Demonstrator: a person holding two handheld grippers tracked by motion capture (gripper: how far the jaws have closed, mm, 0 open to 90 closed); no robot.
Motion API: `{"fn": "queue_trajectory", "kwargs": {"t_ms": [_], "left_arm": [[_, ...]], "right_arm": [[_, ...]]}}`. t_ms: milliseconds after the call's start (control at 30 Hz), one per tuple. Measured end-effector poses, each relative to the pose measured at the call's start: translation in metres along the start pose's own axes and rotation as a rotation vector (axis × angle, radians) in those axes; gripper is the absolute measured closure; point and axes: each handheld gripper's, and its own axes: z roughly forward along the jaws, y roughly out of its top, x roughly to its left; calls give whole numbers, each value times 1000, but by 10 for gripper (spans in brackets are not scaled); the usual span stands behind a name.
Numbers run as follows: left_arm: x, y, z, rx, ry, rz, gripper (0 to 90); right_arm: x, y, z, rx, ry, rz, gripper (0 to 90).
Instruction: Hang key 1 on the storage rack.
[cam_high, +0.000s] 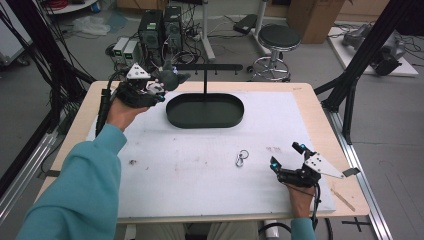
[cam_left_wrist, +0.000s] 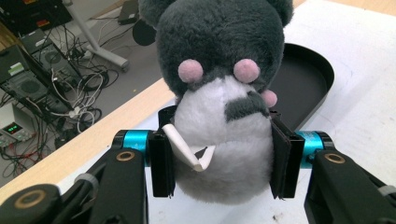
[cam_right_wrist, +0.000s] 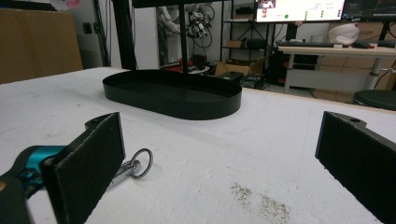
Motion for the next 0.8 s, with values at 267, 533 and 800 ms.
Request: {"fn": "queue_trajectory", "kwargs": {"t_ms": [267,533,800], "left_arm": [[-2,-1,11,18,-4,12,526],[-4,-1,16,28,-10,13,526],[-6,-5,17,53,-13,11,526]], "right_arm": [[0,0,0,0,0,0,7],[0,0,0,0,1,0,7],[0,0,0,1,-1,0,7]]}}
